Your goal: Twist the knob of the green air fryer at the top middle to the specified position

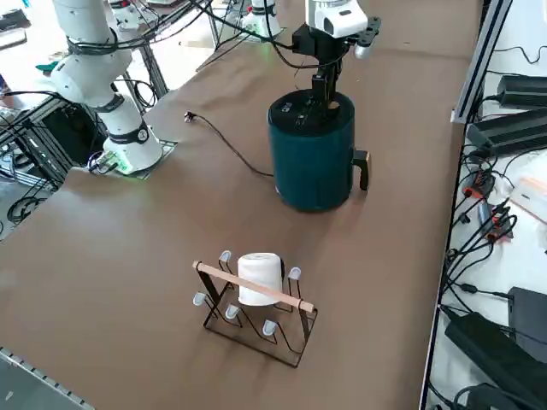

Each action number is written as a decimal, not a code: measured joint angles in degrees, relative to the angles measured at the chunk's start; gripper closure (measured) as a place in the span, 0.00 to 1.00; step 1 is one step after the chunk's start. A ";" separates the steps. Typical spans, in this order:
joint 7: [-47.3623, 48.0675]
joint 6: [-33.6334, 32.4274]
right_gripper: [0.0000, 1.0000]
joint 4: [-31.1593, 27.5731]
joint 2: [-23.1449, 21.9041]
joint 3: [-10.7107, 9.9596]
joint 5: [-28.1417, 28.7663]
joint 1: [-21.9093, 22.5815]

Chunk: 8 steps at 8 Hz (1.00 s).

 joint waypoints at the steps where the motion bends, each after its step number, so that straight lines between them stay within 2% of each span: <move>1: 0.00 0.03 0.36 0.00 0.01 0.00 0.00 0.00; 8: 0.01 1.75 0.36 0.00 0.05 0.00 0.00 0.04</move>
